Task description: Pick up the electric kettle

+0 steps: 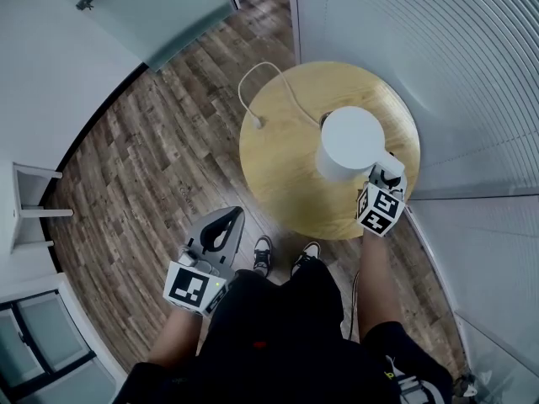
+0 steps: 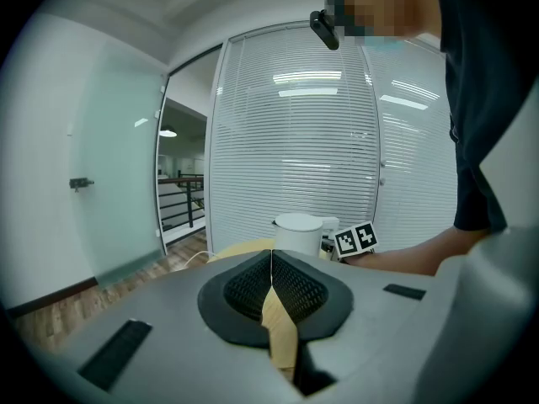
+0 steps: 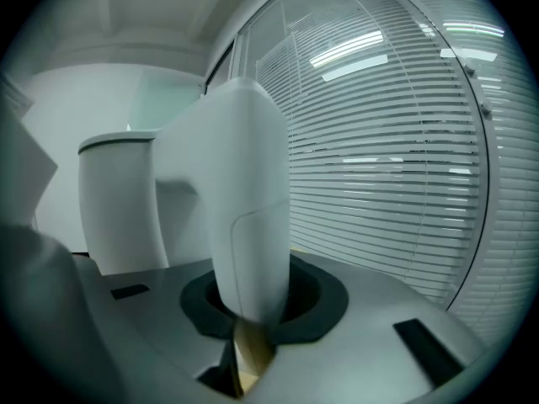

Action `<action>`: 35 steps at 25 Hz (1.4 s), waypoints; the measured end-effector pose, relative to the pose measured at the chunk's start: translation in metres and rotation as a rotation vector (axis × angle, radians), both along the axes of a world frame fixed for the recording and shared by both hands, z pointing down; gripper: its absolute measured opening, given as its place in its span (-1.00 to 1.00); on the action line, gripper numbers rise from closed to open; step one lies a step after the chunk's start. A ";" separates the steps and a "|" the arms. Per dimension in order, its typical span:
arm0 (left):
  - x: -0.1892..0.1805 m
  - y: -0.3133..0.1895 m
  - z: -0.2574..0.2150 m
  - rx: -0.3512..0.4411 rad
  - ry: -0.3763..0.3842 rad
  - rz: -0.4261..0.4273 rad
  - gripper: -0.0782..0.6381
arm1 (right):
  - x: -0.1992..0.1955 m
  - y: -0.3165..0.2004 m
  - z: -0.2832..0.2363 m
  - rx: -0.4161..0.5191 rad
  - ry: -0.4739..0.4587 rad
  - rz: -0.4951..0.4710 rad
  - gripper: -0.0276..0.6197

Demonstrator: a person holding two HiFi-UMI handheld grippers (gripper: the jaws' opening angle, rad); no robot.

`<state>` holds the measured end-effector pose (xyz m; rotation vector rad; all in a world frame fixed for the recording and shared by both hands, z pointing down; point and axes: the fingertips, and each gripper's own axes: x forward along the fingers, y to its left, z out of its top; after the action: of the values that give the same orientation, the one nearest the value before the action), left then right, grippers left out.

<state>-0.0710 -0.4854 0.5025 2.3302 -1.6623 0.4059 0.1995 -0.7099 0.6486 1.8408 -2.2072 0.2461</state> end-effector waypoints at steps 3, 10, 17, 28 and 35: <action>0.000 -0.002 0.000 0.004 0.003 -0.003 -0.72 | -0.001 -0.007 -0.006 0.005 -0.006 0.024 -0.70; -0.004 -0.002 -0.002 0.012 0.007 -0.004 -0.72 | -0.001 -0.018 -0.014 -0.048 -0.041 0.053 -0.70; -0.011 -0.004 -0.011 0.037 0.020 -0.001 -0.72 | -0.008 -0.011 -0.047 -0.029 -0.027 0.023 -0.70; -0.017 0.000 -0.035 0.105 0.061 0.048 -0.72 | -0.029 0.046 -0.117 -0.039 -0.006 -0.103 -0.70; -0.026 0.008 -0.060 0.177 0.075 0.097 -0.72 | -0.034 0.101 -0.161 -0.043 -0.012 -0.115 -0.70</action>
<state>-0.0967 -0.4777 0.4424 2.5272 -1.6141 0.1930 0.1653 -0.6087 0.4876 1.6880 -2.2884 0.2805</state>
